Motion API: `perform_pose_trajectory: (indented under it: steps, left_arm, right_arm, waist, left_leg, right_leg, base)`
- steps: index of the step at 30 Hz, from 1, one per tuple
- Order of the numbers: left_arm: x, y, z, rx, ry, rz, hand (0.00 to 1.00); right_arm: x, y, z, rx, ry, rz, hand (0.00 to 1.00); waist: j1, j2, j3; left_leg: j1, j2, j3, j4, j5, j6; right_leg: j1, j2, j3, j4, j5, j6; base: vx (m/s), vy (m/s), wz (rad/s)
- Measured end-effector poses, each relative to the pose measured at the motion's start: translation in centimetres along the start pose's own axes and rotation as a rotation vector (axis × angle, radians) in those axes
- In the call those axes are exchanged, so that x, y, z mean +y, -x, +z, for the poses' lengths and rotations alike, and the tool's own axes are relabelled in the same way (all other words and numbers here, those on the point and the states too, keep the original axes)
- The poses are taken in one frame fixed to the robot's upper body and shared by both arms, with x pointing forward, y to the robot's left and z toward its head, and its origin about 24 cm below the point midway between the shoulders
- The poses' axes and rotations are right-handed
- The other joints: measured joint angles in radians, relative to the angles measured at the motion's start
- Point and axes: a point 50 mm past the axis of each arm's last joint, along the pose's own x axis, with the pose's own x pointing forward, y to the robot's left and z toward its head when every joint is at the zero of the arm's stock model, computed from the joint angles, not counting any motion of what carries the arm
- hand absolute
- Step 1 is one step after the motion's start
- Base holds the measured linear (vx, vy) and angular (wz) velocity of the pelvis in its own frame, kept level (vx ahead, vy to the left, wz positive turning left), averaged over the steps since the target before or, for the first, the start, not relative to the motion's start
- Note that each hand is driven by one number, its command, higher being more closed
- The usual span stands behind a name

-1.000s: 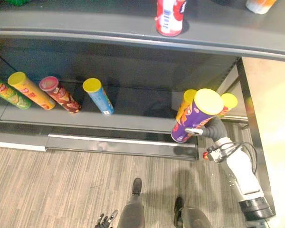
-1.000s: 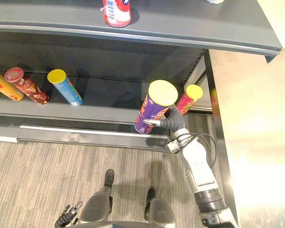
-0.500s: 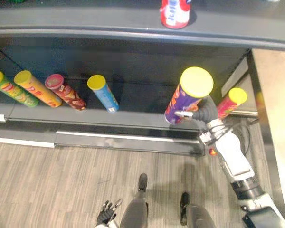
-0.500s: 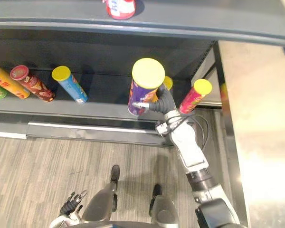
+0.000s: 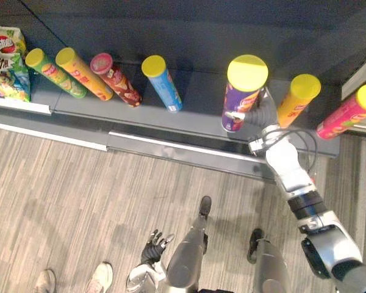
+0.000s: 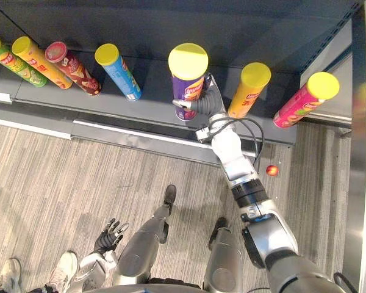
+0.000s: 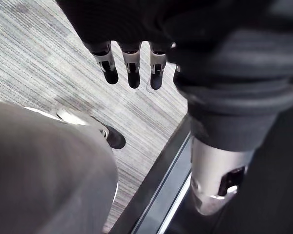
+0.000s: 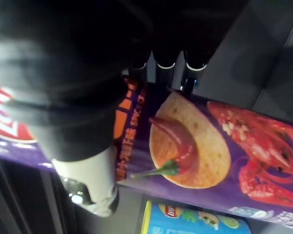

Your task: Put the gum and the chips on the shelf.

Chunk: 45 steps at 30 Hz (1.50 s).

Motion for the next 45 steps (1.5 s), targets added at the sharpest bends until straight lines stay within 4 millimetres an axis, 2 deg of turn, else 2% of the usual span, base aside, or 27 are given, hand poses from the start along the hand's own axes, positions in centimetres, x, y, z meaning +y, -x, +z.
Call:
perform_pose_trajectory:
  steps: [7, 11, 15, 21, 32, 37, 42, 45]
  left_arm:
    - [-1.1, -0.1, 0.4, -0.028, -0.016, -0.041, 0.0]
    - [-1.6, -0.2, 0.7, -0.04, -0.021, -0.058, 0.0]
    - [-1.9, -0.3, 1.0, -0.051, -0.015, -0.064, 0.0]
    - [-2.7, -0.3, 1.4, -0.076, 0.018, -0.077, 0.0]
    - [-3.4, -0.1, 3.2, -0.162, 0.058, -0.103, 0.0]
    - [-3.8, -0.1, 3.8, -0.191, 0.069, -0.118, 0.0]
    - [-4.0, 0.0, 4.1, -0.217, 0.091, -0.115, 0.0]
    - [-4.0, 0.0, 4.1, -0.223, 0.107, -0.109, 0.0]
  right_arm:
    - [-0.7, -0.7, -0.8, 0.044, 0.029, -0.063, 1.0]
    - [-0.7, -1.3, -0.2, 0.021, 0.041, -0.076, 1.0]
    - [-0.9, -1.7, 0.4, -0.002, 0.068, -0.104, 1.0]
    - [-1.0, -2.1, 0.9, -0.022, 0.075, -0.135, 1.0]
    - [0.0, -4.6, 5.8, -0.194, 0.103, -0.126, 1.0]
    - [0.2, -4.9, 6.3, -0.2, 0.117, -0.132, 1.0]
    - [-0.3, -5.7, 7.4, -0.241, 0.15, -0.151, 1.0]
    - [-0.5, -5.9, 7.5, -0.245, 0.184, -0.145, 1.0]
  waist:
    - [0.028, 0.014, 0.012]
    - [0.05, 0.021, 0.017]
    - [0.052, 0.022, 0.018]
    - [0.073, 0.016, 0.022]
    - [0.085, 0.004, 0.045]
    - [0.095, -0.007, 0.052]
    - [0.102, -0.008, 0.054]
    - [0.104, -0.008, 0.055]
  left_leg:
    - [-0.045, -0.016, -0.025, 0.034, 0.002, -0.005]
    - [-0.08, -0.022, -0.027, 0.063, -0.003, -0.01]
    - [-0.109, -0.031, -0.041, 0.088, -0.006, -0.014]
    - [-0.145, -0.026, -0.026, 0.113, -0.012, -0.021]
    - [-0.238, -0.028, 0.012, 0.18, -0.018, -0.022]
    - [-0.268, -0.029, 0.015, 0.214, -0.025, -0.024]
    - [-0.317, -0.024, 0.018, 0.241, -0.027, -0.024]
    - [-0.328, -0.02, 0.042, 0.247, -0.022, -0.018]
  right_leg:
    - [-0.04, -0.022, -0.02, 0.062, -0.029, -0.004]
    - [-0.08, -0.033, -0.02, 0.105, -0.046, -0.007]
    - [-0.107, -0.044, -0.03, 0.144, -0.065, -0.012]
    - [-0.138, -0.056, -0.051, 0.191, -0.089, -0.019]
    - [-0.224, -0.088, -0.061, 0.287, -0.131, -0.027]
    - [-0.252, -0.094, -0.059, 0.318, -0.141, -0.031]
    - [-0.29, -0.098, -0.073, 0.346, -0.149, -0.038]
    - [-0.299, -0.108, -0.076, 0.361, -0.157, -0.035]
  base:
    - [-0.01, -0.032, 0.14]
    - [-0.01, -0.041, 0.05]
    - [-0.01, -0.046, 0.12]
    - [-0.01, -0.048, 0.11]
    - [0.0, -0.046, 0.08]
    - [0.0, -0.028, 0.02]
    - [-0.01, -0.032, 0.1]
    - [0.01, -0.029, 0.1]
